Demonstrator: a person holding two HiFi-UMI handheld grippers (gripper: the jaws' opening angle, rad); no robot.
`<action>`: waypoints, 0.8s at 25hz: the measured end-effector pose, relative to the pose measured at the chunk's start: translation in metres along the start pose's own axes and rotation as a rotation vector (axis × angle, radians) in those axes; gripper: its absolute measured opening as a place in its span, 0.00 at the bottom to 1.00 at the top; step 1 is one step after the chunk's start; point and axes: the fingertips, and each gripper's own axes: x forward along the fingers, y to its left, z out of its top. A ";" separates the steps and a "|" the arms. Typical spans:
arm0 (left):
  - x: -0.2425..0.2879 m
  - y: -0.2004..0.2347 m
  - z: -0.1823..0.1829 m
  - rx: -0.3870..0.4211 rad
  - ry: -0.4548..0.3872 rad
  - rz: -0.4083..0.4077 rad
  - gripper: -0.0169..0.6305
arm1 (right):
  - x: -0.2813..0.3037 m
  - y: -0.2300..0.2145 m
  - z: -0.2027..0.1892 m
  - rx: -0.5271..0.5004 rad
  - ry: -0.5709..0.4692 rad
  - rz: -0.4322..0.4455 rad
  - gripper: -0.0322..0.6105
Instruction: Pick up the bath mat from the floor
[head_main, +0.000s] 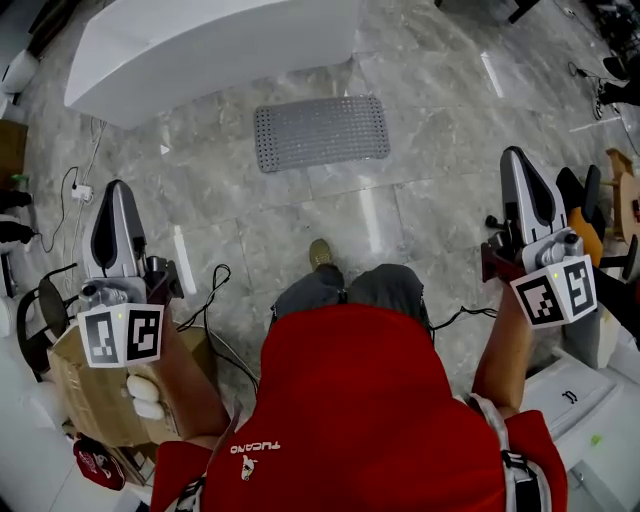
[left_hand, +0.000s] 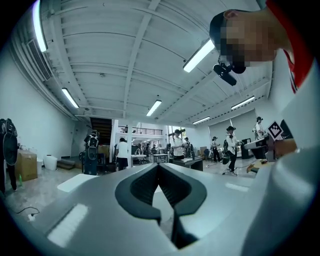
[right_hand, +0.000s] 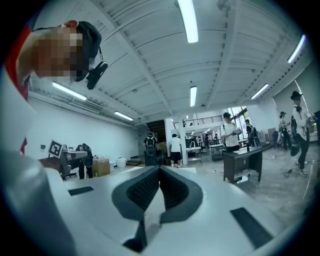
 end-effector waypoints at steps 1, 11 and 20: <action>0.008 0.006 -0.003 -0.003 0.005 -0.003 0.03 | 0.008 0.000 -0.001 -0.003 0.005 -0.001 0.05; 0.075 0.036 -0.023 -0.022 0.052 -0.012 0.03 | 0.061 -0.027 -0.020 -0.003 0.051 -0.033 0.05; 0.141 0.040 -0.023 0.012 0.047 0.036 0.03 | 0.119 -0.089 -0.028 -0.044 0.054 -0.035 0.05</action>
